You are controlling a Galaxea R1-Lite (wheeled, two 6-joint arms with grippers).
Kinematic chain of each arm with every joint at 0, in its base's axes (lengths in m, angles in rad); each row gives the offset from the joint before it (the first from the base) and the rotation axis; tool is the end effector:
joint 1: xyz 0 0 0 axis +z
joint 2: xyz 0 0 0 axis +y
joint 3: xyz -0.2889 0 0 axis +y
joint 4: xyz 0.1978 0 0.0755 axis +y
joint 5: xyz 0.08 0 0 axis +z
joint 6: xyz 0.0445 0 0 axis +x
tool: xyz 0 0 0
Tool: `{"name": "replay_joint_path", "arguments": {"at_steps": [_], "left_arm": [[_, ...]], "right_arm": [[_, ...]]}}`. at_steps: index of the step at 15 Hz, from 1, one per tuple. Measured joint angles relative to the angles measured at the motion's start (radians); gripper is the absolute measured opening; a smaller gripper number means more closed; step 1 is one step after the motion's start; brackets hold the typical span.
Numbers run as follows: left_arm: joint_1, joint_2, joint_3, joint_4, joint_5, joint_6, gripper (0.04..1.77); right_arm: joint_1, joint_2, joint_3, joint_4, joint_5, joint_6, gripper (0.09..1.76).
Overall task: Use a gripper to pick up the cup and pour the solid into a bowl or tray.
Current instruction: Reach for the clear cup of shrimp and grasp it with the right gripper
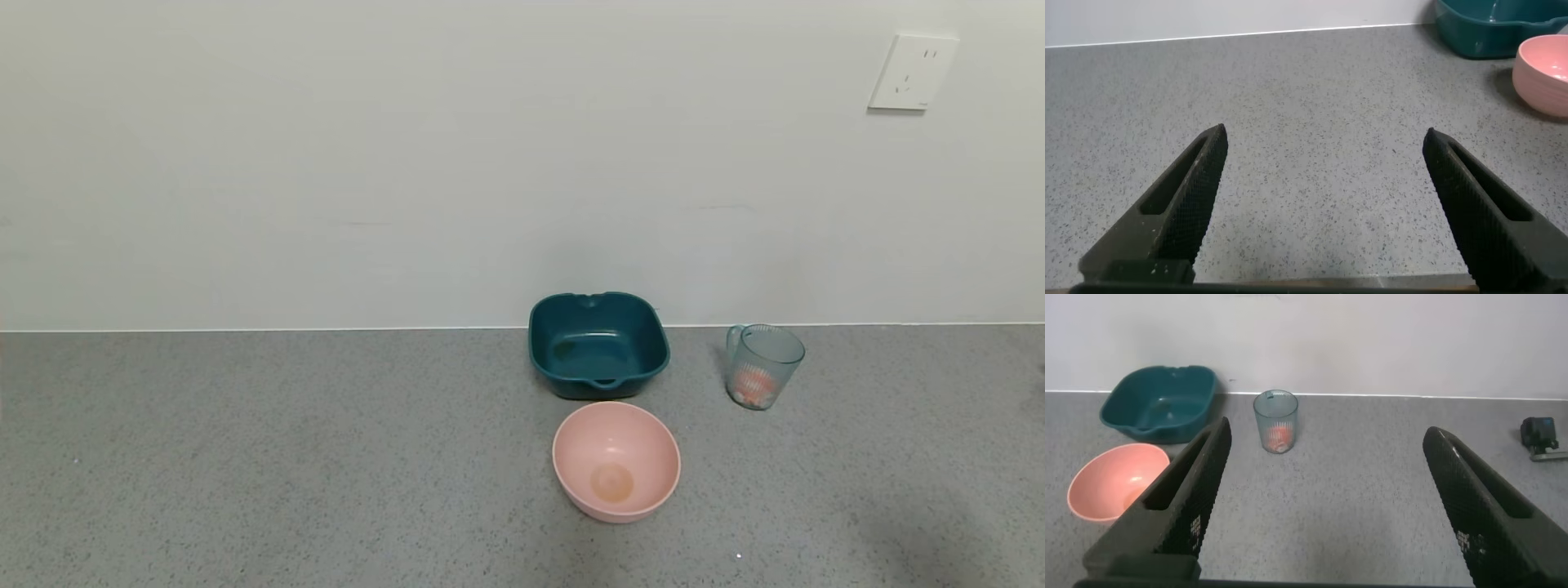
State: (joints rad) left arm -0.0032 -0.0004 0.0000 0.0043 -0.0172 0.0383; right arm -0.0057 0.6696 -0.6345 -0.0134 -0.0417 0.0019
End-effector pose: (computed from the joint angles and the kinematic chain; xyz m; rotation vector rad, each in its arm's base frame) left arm 0.0334 -0.0009 0.0750 0.0383 0.0035 -0.0205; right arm 0.0982 -0.0024 0.2451 0.0015 0.0217 -0.0474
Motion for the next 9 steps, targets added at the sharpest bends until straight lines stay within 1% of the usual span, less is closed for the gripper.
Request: {"name": "replay_joint_path", "arguments": {"at_steps": [2, 5, 7, 9], "left_arm": [[0.0, 0.0, 0.0, 0.0, 0.0, 0.0, 1.72], [0.0, 0.0, 0.0, 0.0, 0.0, 0.0, 1.72], [0.0, 0.0, 0.0, 0.0, 0.0, 0.0, 1.72], [0.0, 0.0, 0.0, 0.0, -0.001, 0.0, 1.72]], "right_arm": [[-0.005, 0.141, -0.059, -0.021, 0.0, -0.001, 1.71], [-0.009, 0.34, -0.087, -0.098, 0.0, -0.003, 1.71], [-0.011, 0.459, -0.071, -0.158, 0.0, -0.007, 1.71], [-0.011, 0.571, -0.019, -0.249, 0.0, -0.008, 1.71]]}}
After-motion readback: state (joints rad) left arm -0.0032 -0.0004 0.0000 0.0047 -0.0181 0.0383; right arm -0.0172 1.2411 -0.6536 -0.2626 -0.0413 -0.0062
